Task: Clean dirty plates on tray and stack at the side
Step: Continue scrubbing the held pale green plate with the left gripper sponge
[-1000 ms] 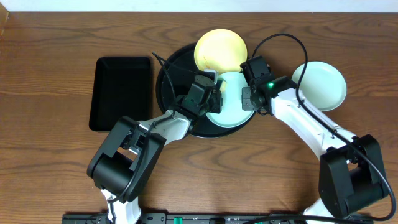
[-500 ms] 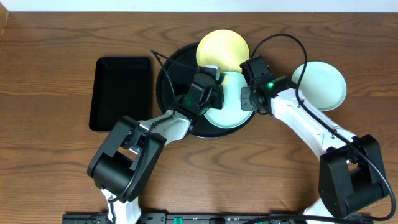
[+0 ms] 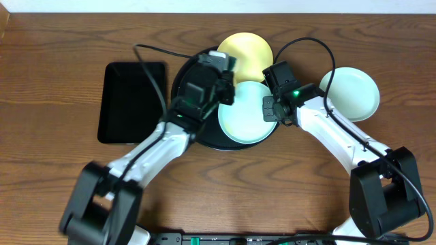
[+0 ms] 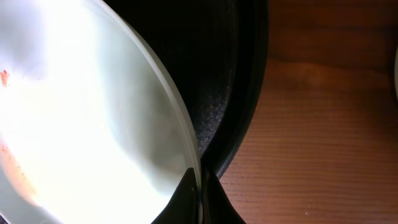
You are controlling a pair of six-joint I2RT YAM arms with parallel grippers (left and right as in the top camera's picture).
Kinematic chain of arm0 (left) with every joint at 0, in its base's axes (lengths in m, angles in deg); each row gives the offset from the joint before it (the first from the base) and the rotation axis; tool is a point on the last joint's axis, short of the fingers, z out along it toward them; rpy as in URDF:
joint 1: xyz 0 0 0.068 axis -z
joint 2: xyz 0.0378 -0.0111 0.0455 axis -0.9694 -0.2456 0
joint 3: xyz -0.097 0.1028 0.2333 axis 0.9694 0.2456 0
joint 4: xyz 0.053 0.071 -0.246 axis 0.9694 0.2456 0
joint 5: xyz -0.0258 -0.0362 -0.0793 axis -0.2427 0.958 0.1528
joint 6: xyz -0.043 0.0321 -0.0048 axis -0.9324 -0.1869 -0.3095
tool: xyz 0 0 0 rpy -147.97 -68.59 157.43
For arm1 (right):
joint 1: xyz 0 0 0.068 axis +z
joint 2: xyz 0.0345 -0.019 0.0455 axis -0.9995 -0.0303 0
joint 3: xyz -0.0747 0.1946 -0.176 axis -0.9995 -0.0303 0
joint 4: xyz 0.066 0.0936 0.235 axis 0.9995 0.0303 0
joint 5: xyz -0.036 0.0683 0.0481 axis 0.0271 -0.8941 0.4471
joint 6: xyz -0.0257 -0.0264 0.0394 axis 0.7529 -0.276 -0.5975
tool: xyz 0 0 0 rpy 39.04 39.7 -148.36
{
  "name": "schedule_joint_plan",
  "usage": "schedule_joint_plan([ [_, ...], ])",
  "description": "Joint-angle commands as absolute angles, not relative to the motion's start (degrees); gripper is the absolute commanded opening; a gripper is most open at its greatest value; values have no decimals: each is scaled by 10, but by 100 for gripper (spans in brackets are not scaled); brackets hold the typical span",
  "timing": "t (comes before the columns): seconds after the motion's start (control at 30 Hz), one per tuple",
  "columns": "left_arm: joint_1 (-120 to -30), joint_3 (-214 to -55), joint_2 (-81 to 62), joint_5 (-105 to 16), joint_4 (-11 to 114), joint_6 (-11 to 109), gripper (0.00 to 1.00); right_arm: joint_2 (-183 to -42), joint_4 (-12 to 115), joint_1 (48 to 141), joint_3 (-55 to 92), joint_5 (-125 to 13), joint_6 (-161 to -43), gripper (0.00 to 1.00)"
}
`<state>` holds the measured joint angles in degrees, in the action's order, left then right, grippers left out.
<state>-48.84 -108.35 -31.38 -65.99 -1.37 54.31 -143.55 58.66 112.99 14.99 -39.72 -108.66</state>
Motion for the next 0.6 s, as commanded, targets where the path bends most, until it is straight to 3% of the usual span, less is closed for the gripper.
schedule_joint_plan([
  [0.0,-502,-1087,-274,-659,31,554,8,-1442,589,1143,147,-404,-1076,1],
  [0.57,-525,-1148,-262,-356,417,509,7,-1442,586,1143,147,-404,-1076,1],
])
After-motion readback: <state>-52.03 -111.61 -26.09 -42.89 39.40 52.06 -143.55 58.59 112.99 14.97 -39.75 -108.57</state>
